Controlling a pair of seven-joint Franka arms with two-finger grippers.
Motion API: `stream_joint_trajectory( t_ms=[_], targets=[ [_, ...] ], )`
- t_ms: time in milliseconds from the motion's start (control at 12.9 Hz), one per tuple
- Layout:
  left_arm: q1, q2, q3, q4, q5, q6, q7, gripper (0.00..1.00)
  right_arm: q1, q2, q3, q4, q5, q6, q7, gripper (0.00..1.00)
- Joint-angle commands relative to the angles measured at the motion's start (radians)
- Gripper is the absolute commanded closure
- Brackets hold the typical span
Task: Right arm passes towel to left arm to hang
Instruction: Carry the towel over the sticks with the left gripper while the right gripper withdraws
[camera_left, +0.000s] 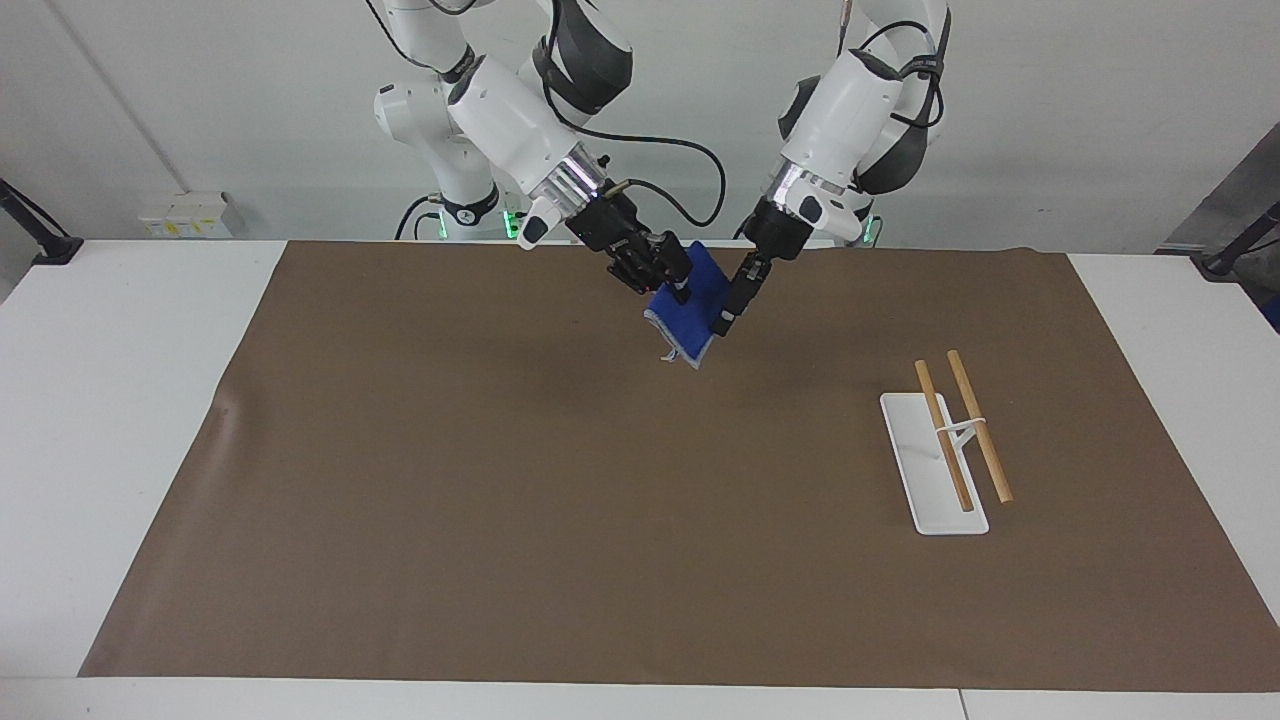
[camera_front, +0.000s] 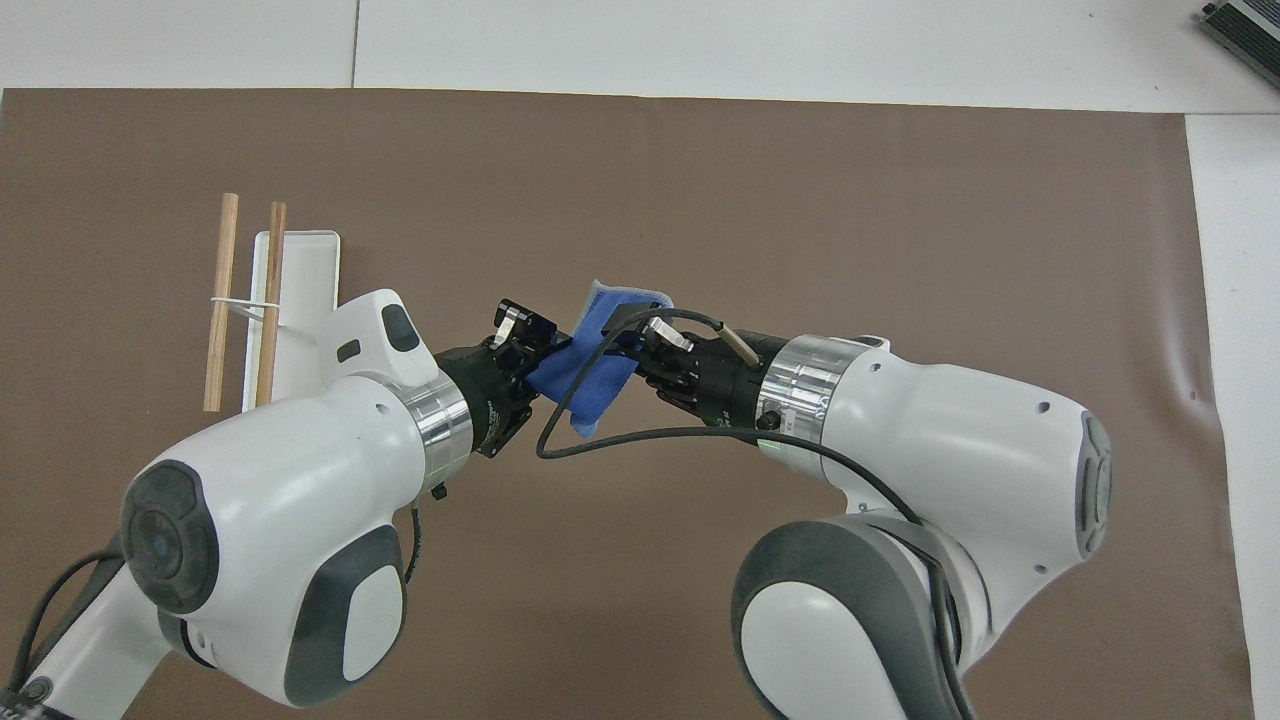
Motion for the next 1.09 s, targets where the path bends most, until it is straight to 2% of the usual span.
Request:
stream_joint_trajectory(
  t_ms=[0,155,233,543,853,930,1008],
  targets=[
    [-0.007,-0.012,0.01,-0.01,-0.019,-0.017,0.055,0.8,-0.013,-0.002,0.002,0.008,0.02,-0.029,0.003,1.0],
    [-0.007,-0.012,0.01,-0.01,-0.019,-0.021,0.057,0.96,-0.013,-0.004,0.002,0.008,0.02,-0.029,0.003,1.0],
    [-0.007,-0.014,0.01,-0.01,-0.018,-0.03,0.061,1.0,-0.013,-0.004,0.002,0.007,0.02,-0.029,0.003,1.0],
    [0.0,-0.009,0.01,-0.012,-0.019,-0.049,0.111,1.0,-0.013,-0.004,0.002,0.005,0.017,-0.029,0.002,1.0],
    [0.053,-0.001,0.012,-0.003,-0.019,-0.044,0.162,1.0,-0.013,-0.005,0.0,0.005,0.014,-0.029,0.005,1.0],
    [0.076,0.002,0.01,0.002,-0.019,-0.043,0.186,1.0,-0.013,-0.005,0.0,0.004,0.013,-0.031,0.006,0.69],
    [0.096,0.012,0.01,0.005,-0.019,-0.034,0.187,1.0,-0.013,-0.008,-0.001,-0.001,0.008,-0.029,0.008,0.01]
  ],
)
